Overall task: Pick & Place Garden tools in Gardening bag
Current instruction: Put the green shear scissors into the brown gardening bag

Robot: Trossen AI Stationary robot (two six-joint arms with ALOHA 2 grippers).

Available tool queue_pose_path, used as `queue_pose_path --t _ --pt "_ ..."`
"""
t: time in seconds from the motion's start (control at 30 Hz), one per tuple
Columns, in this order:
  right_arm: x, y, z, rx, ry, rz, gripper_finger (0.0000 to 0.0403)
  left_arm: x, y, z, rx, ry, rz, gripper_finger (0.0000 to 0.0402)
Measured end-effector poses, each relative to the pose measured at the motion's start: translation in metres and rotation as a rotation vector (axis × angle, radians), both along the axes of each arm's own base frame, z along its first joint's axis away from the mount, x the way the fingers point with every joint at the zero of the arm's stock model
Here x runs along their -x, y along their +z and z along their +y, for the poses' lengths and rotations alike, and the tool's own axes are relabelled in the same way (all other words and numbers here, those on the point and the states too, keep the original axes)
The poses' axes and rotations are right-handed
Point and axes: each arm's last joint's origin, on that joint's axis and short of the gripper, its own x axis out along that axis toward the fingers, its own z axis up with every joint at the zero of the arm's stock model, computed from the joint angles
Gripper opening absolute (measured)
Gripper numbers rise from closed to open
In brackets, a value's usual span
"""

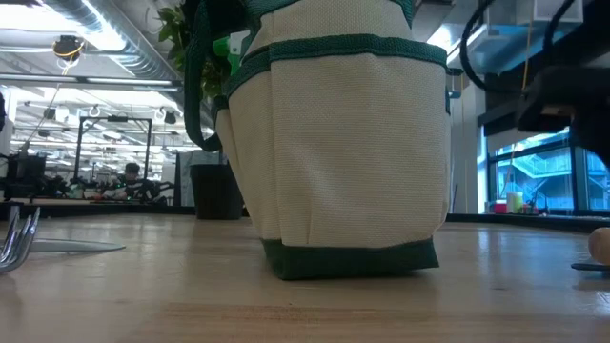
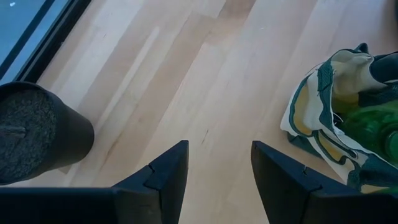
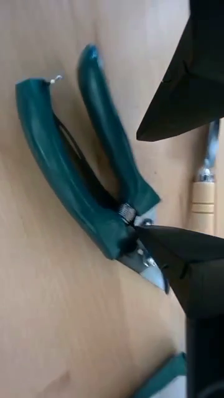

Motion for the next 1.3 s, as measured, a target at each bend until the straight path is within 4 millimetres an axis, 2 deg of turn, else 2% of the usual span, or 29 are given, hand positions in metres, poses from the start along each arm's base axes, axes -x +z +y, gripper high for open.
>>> queue_pose_path --t 0.27,0.53,0.77,0.97,1.13,1.3 --pt "0.008 -0.011 -0.006 -0.011 -0.007 0.047 0.0236 0.001 0.0 -0.007 0.001 -0.023 0.0 0.0169" --pt "0.015 -0.015 -0.018 0.031 -0.028 0.177 0.0234 0.001 0.0 -0.009 0.0 -0.031 0.001 0.0169" --pt "0.007 -0.016 -0.033 0.102 -0.08 0.153 0.02 0.0 -0.001 -0.009 -0.001 -0.031 0.004 0.0169" --pt "0.006 -0.016 -0.038 0.149 -0.032 0.137 0.0175 0.0 -0.001 -0.009 -0.001 -0.03 0.001 0.0169" --pt "0.008 -0.016 -0.038 0.149 -0.022 0.16 0.0191 0.0 -0.001 -0.008 0.0 -0.029 0.002 0.0169" --pt "0.005 -0.016 -0.039 0.13 0.002 0.143 0.0239 -0.001 -0.001 -0.008 0.001 -0.029 0.002 0.0169"
